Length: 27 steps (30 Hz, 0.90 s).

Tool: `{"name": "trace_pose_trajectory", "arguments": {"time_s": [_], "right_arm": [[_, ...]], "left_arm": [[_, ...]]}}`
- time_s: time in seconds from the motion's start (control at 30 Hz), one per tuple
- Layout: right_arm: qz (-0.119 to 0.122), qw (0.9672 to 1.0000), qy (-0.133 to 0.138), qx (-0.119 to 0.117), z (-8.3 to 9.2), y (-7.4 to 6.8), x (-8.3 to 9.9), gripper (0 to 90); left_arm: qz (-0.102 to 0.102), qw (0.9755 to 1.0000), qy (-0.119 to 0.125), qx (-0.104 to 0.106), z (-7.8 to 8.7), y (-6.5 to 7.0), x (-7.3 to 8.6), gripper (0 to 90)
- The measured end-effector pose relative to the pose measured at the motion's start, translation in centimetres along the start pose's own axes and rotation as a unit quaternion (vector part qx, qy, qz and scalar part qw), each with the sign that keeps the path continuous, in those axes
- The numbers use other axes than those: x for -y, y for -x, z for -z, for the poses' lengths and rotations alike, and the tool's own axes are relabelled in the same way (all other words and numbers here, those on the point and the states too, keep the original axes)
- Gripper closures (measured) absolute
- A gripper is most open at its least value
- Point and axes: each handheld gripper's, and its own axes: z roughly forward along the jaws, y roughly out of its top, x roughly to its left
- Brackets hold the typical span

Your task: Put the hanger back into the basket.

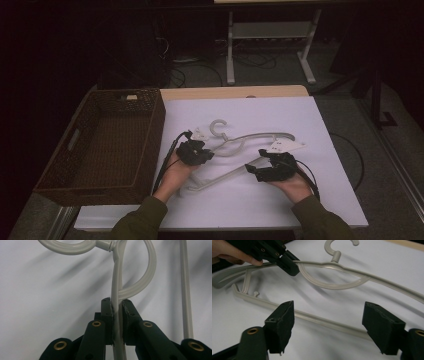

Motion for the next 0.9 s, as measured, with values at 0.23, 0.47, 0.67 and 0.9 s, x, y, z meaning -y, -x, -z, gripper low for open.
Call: {"name": "trace_pose_trajectory", "arguments": {"time_s": [0.23, 0.47, 0.67, 0.9], "right_arm": [[0.002, 0.9996, 0.027, 0.001, 1.9, 0.1, 0.6, 22.8], [-0.006, 0.9993, 0.036, 0.007, 3.1, 0.5, 1.2, 21.7], [-0.012, 0.999, 0.042, 0.012, 3.4, 0.8, 1.2, 21.3], [-0.01, 0.999, 0.041, 0.013, 3.3, 0.8, 1.2, 21.3]], "left_arm": [[0.022, 0.9995, 0.019, -0.009, 1.9, -0.5, -1.1, 82.1], [0.026, 0.9991, 0.026, -0.021, 3.8, -0.9, -2.6, 82.1], [0.032, 0.9986, 0.034, -0.025, 5.8, -1.5, -4.1, 82.2], [0.042, 0.9979, 0.038, -0.033, 8.5, -2.6, -5.6, 82.2]]}}
